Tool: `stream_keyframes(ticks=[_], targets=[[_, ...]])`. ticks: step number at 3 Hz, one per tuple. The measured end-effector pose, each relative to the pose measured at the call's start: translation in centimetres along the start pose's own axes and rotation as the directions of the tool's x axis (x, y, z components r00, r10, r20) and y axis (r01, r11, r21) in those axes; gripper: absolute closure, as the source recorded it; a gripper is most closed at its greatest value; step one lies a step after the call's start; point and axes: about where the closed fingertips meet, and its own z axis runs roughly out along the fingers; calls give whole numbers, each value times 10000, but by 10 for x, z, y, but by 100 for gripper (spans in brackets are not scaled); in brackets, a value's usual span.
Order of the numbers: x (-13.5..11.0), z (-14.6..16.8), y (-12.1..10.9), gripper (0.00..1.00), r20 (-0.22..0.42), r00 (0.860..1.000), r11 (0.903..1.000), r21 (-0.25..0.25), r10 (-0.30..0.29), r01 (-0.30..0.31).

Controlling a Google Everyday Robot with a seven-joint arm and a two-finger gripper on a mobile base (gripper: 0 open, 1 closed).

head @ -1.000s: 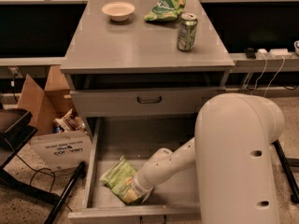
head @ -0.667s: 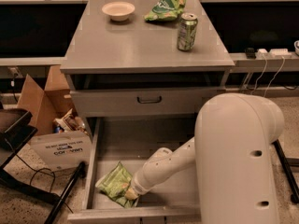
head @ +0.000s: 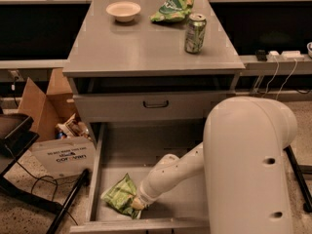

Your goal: Pick green jalapeno chip bag from middle drawer and place on counter

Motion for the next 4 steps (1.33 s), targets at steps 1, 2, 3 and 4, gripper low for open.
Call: stream_keyframes(ticks=[1,2,3,4], targets=[[-17,-24,10,100,-323,9981,9985,120,-530,535],[-9,-68,48,100,-1522,9867,9982,67,-571,588],[-48,-180,59,100,-1599,9861,9963,641,-463,572],[-112,-290,43,100,-922,9939,9840,1621,-601,745]])
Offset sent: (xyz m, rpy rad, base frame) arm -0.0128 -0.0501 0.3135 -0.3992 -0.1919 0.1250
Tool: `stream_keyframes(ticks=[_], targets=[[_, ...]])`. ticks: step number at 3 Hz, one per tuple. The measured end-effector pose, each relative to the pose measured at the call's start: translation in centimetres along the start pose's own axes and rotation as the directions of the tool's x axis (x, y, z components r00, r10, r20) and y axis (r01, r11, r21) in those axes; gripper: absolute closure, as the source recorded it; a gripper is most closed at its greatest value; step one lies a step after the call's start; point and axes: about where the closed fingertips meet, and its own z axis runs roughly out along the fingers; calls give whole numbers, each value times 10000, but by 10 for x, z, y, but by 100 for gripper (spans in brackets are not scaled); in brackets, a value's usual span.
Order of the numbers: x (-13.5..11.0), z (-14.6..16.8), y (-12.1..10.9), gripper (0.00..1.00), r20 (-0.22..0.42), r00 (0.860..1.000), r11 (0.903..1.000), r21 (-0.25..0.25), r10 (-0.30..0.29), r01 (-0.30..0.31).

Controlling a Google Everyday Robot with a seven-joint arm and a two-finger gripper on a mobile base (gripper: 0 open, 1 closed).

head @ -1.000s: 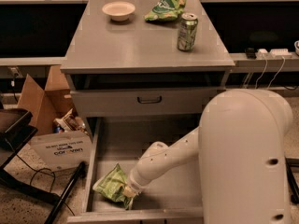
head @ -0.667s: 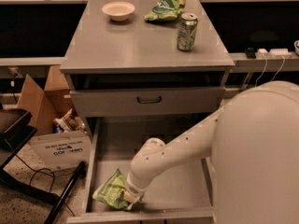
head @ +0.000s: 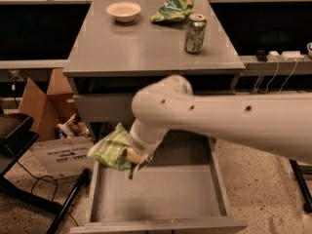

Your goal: Pick green jalapeno chip bag from middle drawer and place on counter

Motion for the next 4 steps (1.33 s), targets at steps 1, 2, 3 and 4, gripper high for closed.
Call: stream_keyframes(ticks=[1,2,3,4], targets=[[-25,-83,-39,100,141,9999,9990,450,-87,80],[-59,-160,-70,100,-155,9994,9965,776,-314,325],[-84,-196,-87,100,-292,9992,9949,962,-275,302],[-130,-223,-112,100,221,9997,9877,1561,68,-102]])
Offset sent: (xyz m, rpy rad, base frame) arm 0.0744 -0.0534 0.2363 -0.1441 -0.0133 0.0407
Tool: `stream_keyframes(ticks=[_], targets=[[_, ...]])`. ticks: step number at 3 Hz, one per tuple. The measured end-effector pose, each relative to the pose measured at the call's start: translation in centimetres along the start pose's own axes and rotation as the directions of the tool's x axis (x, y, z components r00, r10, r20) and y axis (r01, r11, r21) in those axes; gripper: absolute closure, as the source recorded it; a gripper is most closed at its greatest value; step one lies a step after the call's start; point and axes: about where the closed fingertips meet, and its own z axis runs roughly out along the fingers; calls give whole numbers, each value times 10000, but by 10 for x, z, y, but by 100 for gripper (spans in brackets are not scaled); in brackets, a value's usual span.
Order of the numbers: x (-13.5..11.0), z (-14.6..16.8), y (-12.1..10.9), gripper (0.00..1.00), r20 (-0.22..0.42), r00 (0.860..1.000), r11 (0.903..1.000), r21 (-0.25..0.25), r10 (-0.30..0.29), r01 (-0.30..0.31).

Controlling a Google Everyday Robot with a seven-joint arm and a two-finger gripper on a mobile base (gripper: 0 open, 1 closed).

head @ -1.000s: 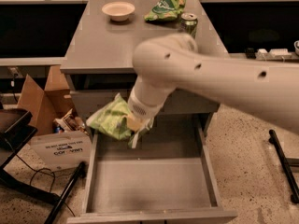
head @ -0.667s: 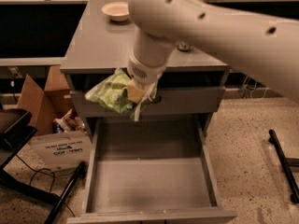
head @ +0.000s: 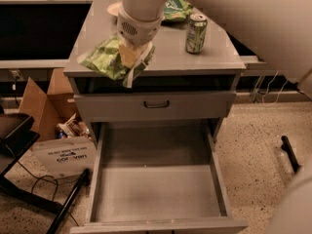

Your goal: Pick green jalapeno chip bag from middle drawer and place on counter

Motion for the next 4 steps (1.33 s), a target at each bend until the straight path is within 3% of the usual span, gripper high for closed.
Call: stream_keyframes(ticks=[1,2,3,4], targets=[[-40,1,-28,100,728,9960,9968,561,520,-562],[-74,34,-68,100,1685,9791,9806,1391,1143,-1384],[-82,83,-97,100,1657,9741,9680,1722,1539,-1823],[-81,89,-98,81,1604,9747,9685,1697,1556,-1825]])
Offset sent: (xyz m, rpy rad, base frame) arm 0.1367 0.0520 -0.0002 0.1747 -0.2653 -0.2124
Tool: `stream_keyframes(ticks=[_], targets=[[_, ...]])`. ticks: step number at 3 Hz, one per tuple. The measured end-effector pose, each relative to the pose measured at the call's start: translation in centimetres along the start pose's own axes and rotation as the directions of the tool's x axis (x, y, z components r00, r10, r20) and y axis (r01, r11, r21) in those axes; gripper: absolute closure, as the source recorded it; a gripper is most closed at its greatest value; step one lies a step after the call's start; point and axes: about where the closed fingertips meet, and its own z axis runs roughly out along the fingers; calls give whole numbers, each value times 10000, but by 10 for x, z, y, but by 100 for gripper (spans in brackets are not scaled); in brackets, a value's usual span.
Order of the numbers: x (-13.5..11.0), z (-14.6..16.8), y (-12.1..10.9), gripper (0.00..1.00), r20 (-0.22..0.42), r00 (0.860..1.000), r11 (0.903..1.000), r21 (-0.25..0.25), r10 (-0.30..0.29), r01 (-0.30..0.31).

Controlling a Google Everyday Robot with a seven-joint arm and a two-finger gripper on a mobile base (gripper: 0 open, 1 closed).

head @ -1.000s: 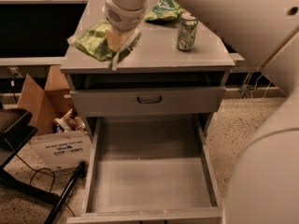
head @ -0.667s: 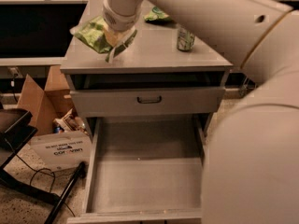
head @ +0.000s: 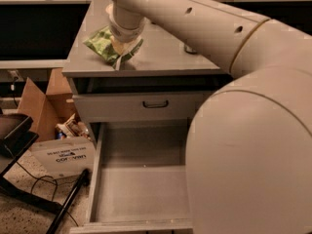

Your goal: Pick green jalapeno chip bag from middle drawer and place on counter

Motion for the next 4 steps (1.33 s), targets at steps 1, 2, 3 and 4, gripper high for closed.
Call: stream_keyframes(ticks=[1,2,3,4], targets=[[0,0,0,57,0,10000,10000,0,0,0],[0,0,0,34,-1,10000,10000,-1,0,0],[1,-1,2,3,-17,10000,10000,-7,-50,50],[3,-5,7,0,-62,9998,9998,-22,-214,214]])
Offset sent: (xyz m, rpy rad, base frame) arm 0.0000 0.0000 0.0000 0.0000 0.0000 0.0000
